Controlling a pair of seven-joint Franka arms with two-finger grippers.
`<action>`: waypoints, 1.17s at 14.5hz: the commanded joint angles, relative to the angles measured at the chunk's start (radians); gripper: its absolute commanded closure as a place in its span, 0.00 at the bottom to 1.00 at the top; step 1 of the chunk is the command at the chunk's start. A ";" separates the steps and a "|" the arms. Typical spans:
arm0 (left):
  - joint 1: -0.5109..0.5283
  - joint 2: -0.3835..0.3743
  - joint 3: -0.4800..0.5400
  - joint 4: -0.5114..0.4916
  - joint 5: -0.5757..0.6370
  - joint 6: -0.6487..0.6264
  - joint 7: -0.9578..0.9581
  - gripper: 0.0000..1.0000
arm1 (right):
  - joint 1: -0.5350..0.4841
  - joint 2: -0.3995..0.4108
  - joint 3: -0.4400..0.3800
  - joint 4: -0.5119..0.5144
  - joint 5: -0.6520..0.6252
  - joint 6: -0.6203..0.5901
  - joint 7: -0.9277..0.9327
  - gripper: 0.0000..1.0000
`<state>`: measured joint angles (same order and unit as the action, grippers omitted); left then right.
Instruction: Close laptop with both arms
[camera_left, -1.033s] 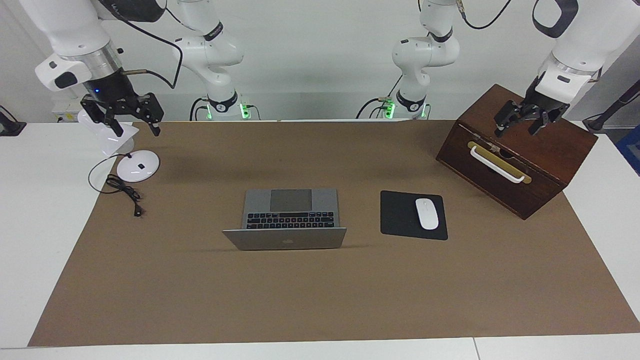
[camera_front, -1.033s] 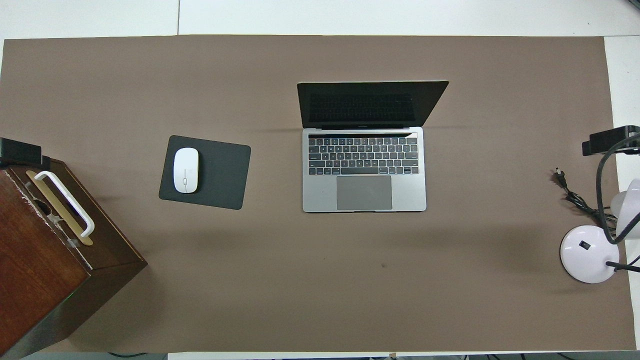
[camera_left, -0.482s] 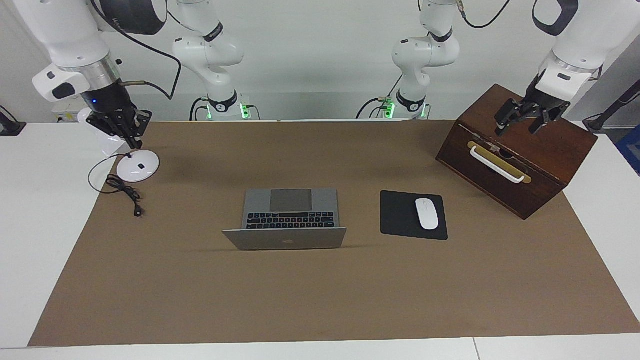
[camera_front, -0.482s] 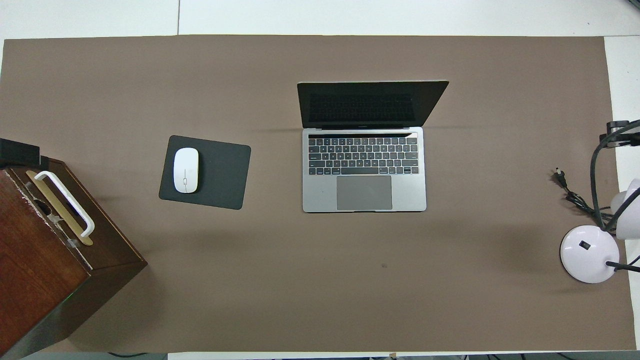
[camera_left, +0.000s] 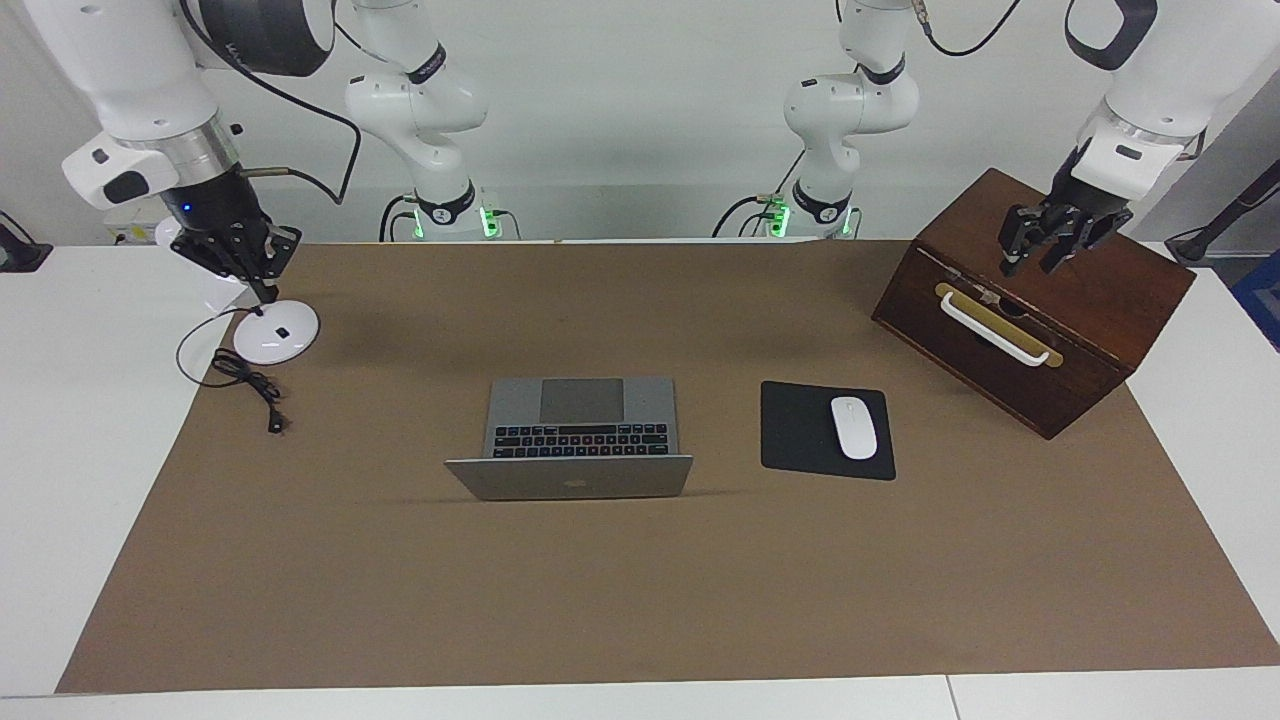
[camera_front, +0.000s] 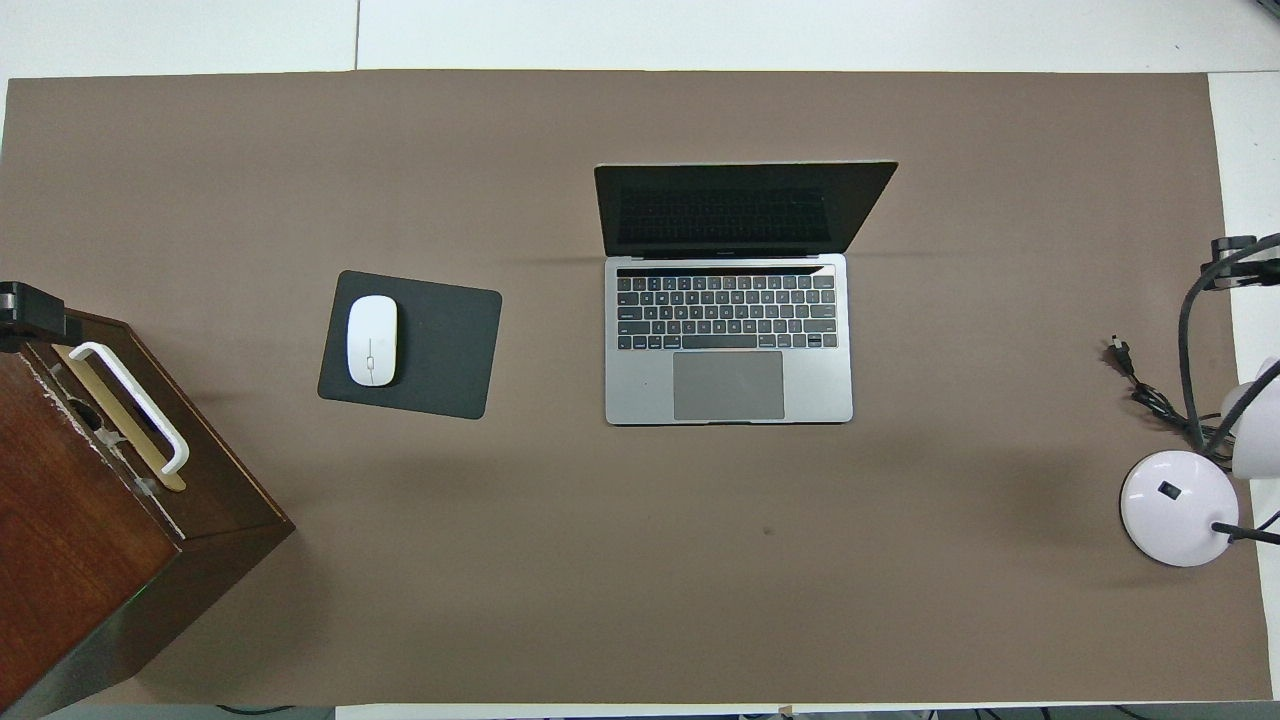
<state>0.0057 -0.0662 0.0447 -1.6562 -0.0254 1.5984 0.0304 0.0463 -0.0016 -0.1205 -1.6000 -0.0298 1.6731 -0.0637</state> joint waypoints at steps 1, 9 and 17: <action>-0.006 -0.021 0.003 -0.022 0.007 0.002 -0.007 1.00 | -0.003 0.121 -0.018 0.145 -0.009 0.004 -0.030 1.00; -0.010 -0.030 -0.006 -0.040 -0.001 0.008 -0.007 1.00 | -0.025 0.441 -0.019 0.486 0.028 0.060 -0.030 1.00; -0.101 -0.121 -0.008 -0.239 -0.074 0.153 -0.032 1.00 | -0.052 0.649 0.007 0.681 0.082 0.308 -0.016 1.00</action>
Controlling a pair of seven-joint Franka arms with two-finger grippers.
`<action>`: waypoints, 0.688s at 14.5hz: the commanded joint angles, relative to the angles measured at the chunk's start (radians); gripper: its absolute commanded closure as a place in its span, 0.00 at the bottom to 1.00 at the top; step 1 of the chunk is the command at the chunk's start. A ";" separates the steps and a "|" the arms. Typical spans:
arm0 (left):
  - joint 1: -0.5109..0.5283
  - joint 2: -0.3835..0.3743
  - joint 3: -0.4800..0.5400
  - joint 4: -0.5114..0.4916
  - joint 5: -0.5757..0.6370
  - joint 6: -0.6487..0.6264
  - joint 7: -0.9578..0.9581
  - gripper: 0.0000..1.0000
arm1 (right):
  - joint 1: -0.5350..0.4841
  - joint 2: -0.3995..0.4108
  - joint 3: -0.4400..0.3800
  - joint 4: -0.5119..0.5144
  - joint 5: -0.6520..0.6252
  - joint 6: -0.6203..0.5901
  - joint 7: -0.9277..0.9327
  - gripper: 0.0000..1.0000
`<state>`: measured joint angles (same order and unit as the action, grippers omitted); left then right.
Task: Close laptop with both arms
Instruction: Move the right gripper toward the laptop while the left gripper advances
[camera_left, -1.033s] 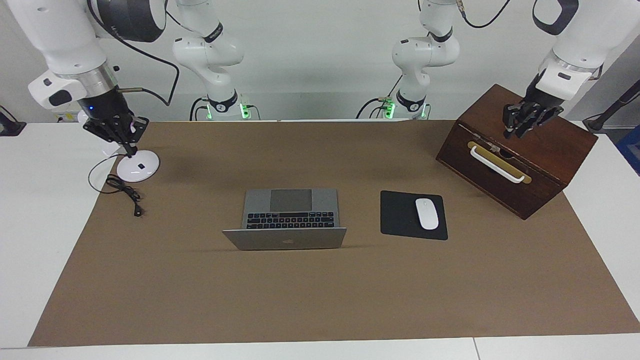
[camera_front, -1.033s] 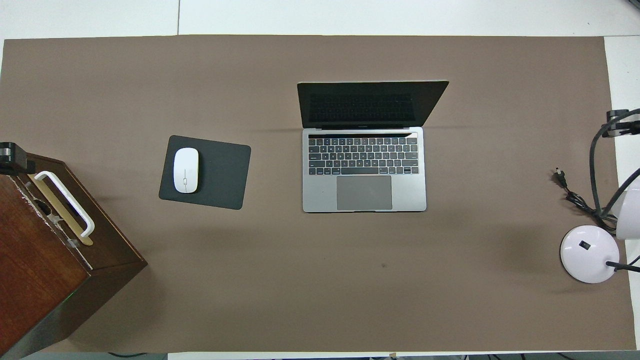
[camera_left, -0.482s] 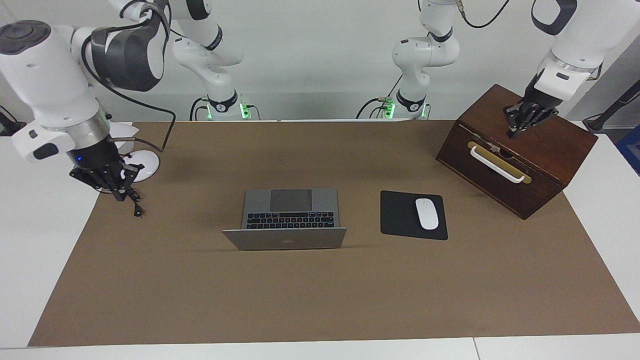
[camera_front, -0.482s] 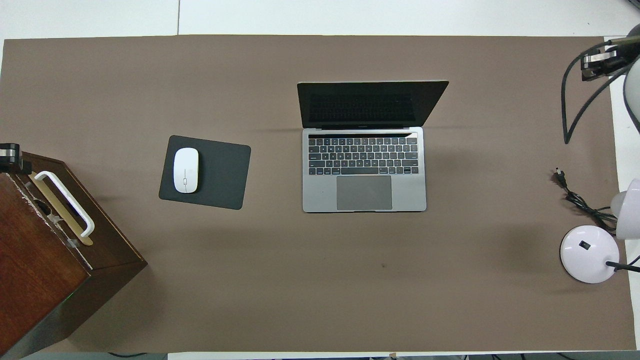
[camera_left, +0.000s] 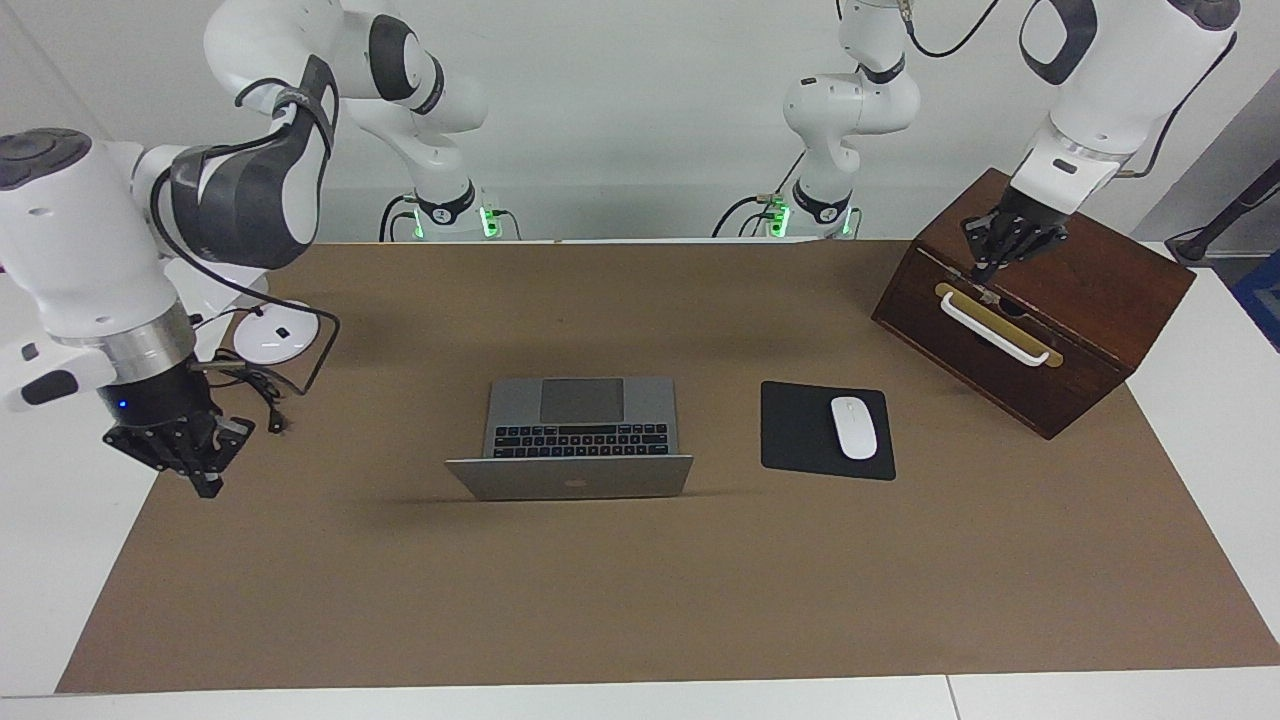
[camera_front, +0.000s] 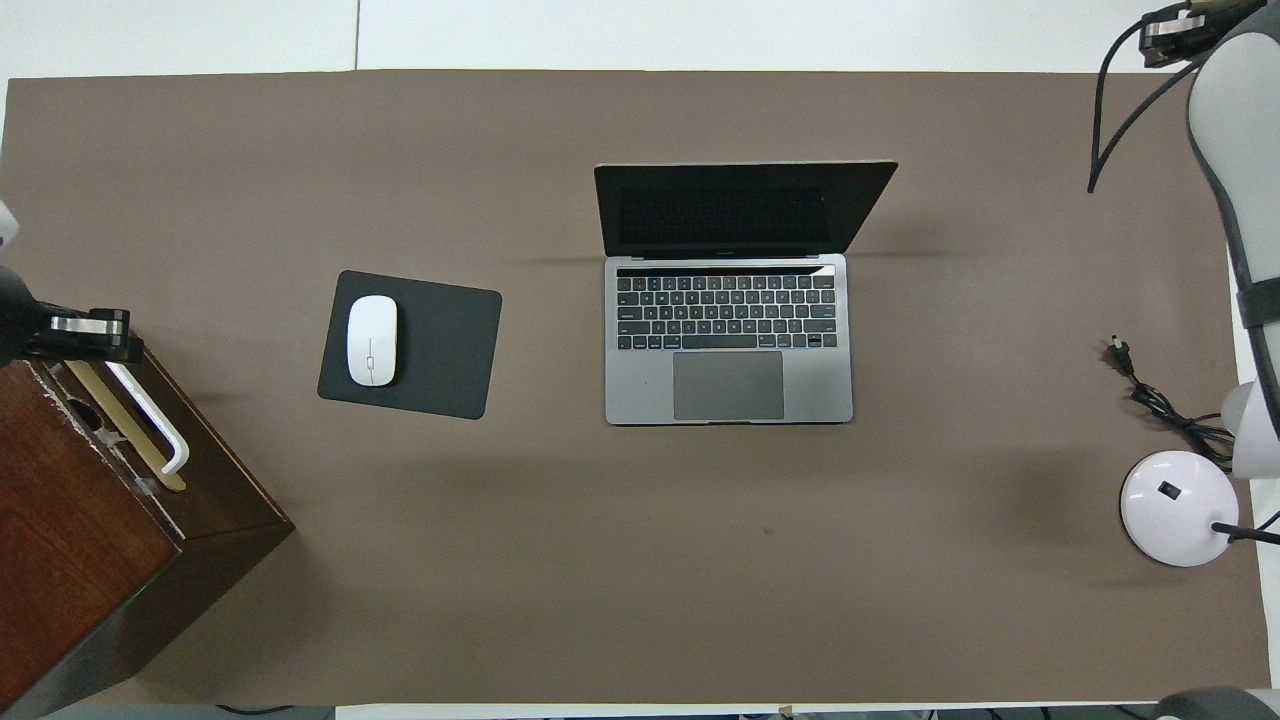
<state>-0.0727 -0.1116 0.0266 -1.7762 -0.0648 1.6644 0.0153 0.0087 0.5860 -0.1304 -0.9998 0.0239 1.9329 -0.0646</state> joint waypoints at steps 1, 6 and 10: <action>-0.036 -0.095 0.012 -0.159 -0.045 0.124 -0.017 1.00 | -0.015 0.080 0.023 0.082 0.050 0.101 -0.012 1.00; -0.145 -0.215 0.010 -0.426 -0.064 0.415 -0.018 1.00 | 0.016 0.162 0.071 0.147 0.073 0.237 0.141 1.00; -0.249 -0.273 0.010 -0.560 -0.072 0.570 -0.034 1.00 | 0.100 0.235 0.066 0.176 0.070 0.333 0.253 1.00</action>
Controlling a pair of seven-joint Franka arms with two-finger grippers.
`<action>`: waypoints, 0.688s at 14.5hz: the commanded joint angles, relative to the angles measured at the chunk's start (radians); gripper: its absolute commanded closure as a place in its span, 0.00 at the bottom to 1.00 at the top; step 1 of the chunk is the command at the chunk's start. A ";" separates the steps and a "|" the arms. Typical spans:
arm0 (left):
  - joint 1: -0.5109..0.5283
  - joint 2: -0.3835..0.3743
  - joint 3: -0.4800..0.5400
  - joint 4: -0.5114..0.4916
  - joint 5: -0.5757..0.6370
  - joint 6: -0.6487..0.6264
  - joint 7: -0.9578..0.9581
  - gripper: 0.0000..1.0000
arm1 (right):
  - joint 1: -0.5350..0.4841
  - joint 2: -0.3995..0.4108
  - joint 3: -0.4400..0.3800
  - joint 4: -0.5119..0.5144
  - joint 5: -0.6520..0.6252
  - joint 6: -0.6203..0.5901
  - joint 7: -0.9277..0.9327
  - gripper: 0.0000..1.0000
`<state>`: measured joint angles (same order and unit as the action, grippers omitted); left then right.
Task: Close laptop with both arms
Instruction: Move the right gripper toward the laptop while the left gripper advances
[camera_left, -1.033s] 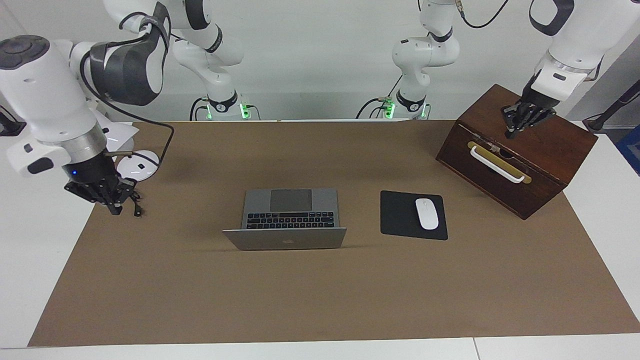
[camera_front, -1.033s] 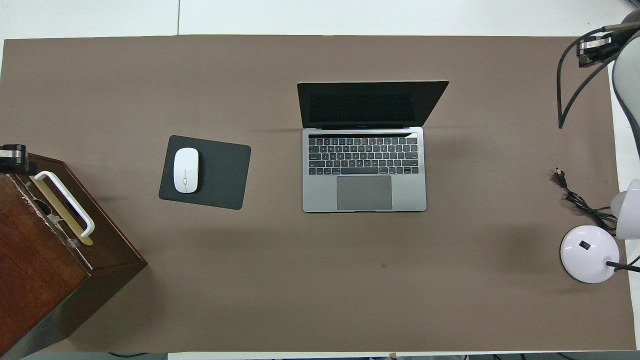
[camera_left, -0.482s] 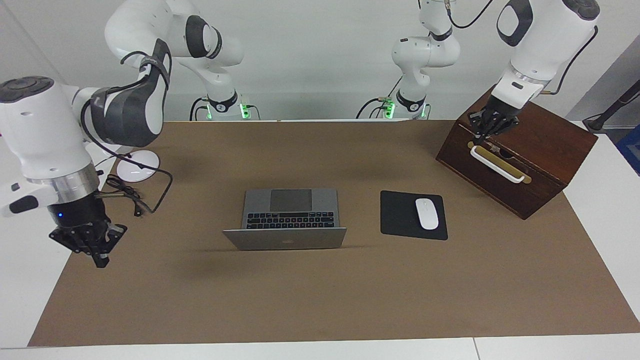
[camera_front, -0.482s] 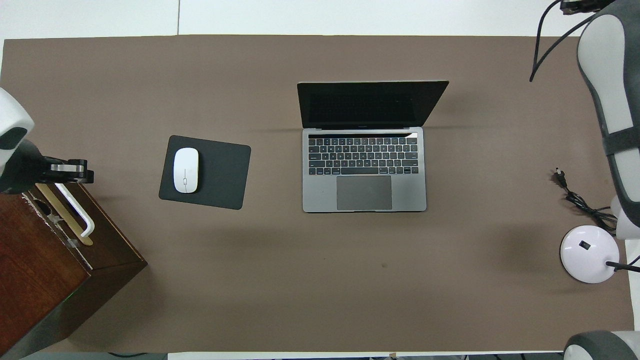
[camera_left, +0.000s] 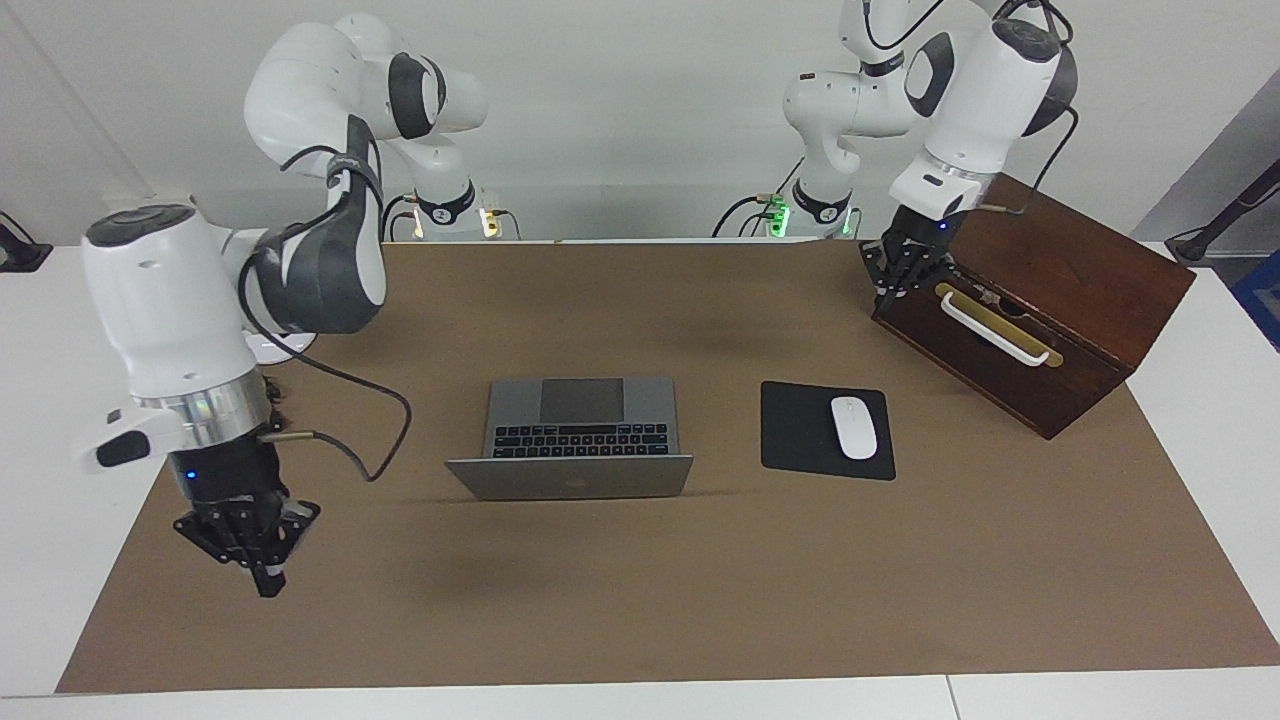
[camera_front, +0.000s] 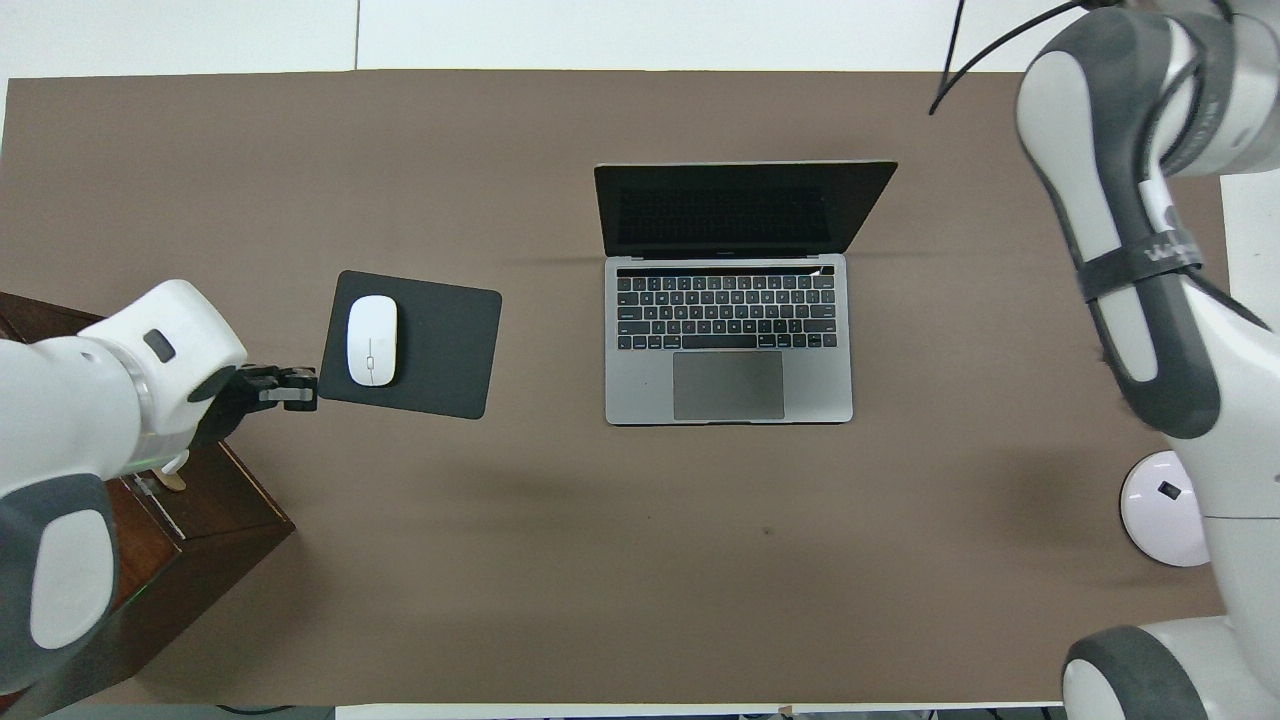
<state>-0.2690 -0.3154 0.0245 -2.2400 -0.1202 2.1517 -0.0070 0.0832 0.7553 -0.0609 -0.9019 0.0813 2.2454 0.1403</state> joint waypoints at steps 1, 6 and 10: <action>-0.084 -0.082 0.012 -0.122 -0.035 0.120 -0.019 1.00 | 0.042 0.073 -0.007 0.086 0.012 0.022 0.070 1.00; -0.229 -0.103 0.012 -0.233 -0.068 0.318 -0.045 1.00 | 0.147 0.073 -0.045 0.086 0.011 -0.006 0.149 1.00; -0.341 -0.094 0.012 -0.292 -0.068 0.471 -0.085 1.00 | 0.173 0.071 -0.045 0.086 0.011 -0.079 0.170 1.00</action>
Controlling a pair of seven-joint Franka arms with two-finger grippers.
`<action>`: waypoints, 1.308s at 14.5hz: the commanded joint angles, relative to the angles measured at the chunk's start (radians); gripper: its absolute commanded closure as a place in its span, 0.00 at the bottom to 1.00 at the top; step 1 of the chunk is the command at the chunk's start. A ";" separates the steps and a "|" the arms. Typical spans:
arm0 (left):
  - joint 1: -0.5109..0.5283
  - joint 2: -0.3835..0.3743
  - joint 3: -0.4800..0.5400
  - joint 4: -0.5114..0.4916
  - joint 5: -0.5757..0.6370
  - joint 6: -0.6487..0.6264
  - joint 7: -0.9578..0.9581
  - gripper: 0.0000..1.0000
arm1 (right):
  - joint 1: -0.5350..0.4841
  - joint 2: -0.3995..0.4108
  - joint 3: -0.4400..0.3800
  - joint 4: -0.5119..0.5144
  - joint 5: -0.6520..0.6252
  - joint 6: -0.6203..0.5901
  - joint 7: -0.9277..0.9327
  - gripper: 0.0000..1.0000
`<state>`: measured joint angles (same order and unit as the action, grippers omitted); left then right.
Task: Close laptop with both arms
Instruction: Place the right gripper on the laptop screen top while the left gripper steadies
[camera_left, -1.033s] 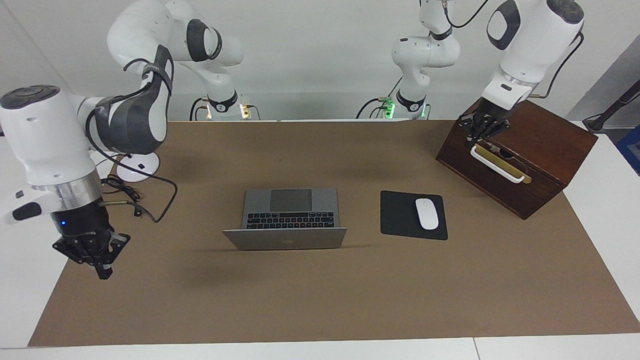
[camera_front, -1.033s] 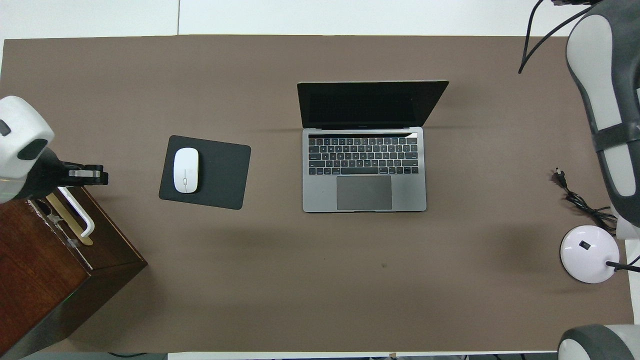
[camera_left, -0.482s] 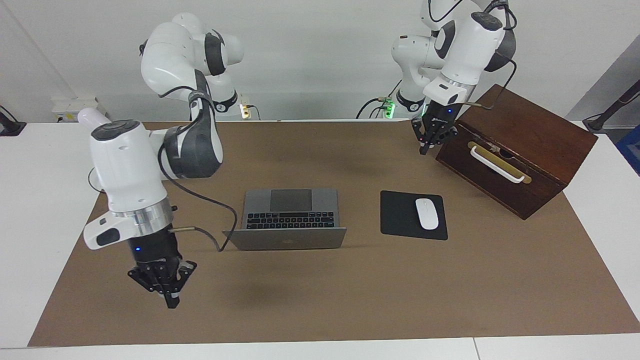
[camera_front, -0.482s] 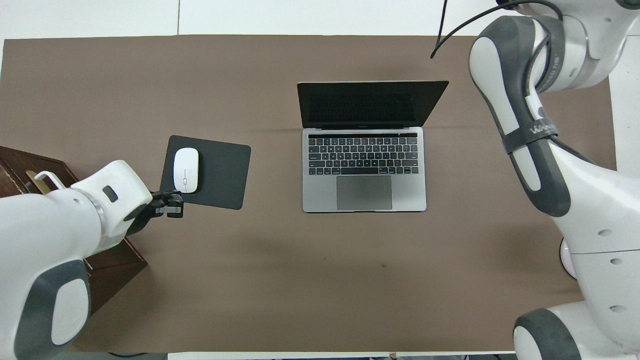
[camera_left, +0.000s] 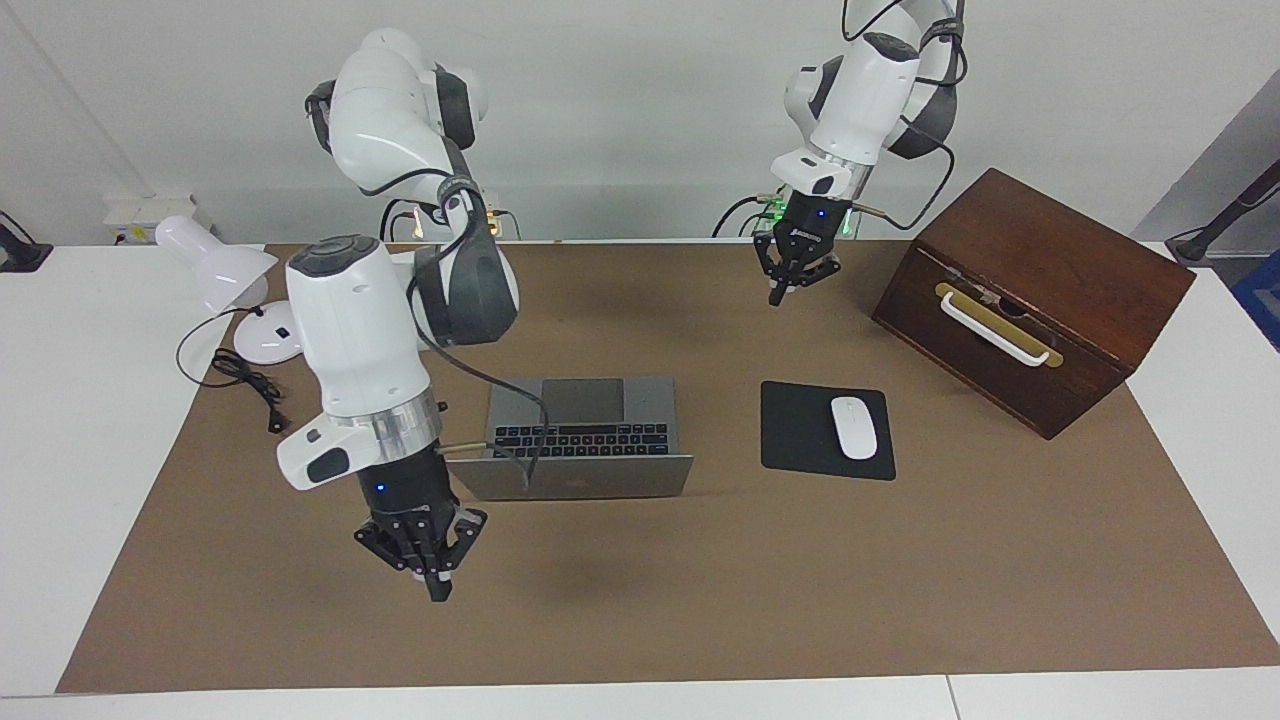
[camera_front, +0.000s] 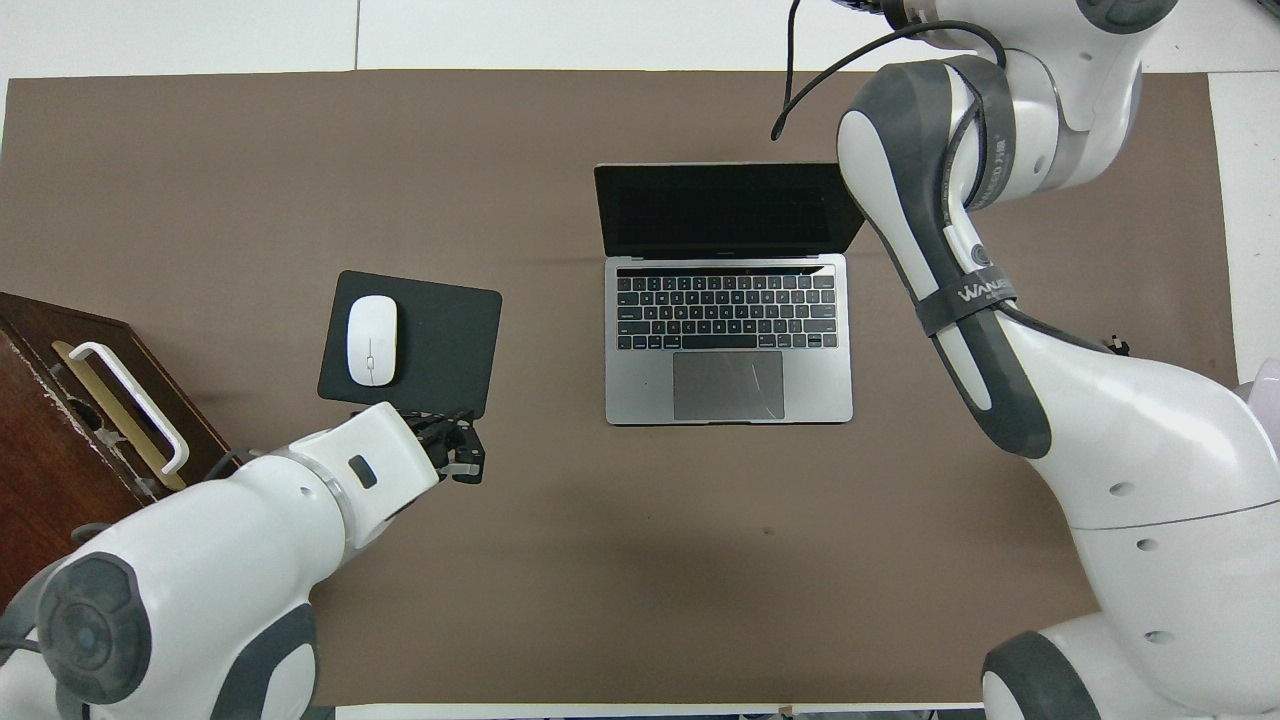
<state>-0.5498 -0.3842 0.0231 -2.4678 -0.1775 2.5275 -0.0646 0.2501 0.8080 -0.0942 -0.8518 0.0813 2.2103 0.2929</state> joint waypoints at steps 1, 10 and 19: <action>-0.090 -0.016 0.014 -0.081 -0.011 0.144 -0.046 1.00 | 0.006 0.016 -0.007 0.036 0.012 -0.072 0.017 1.00; -0.242 0.269 0.014 -0.108 -0.011 0.615 -0.081 1.00 | 0.006 0.007 0.105 0.034 0.020 -0.276 0.017 1.00; -0.245 0.398 0.014 -0.077 -0.008 0.768 -0.083 1.00 | 0.001 -0.027 0.133 0.033 0.103 -0.529 0.017 1.00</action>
<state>-0.7779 -0.0305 0.0251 -2.5696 -0.1778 3.2539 -0.1415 0.2607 0.7969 0.0383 -0.8179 0.1516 1.7353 0.2935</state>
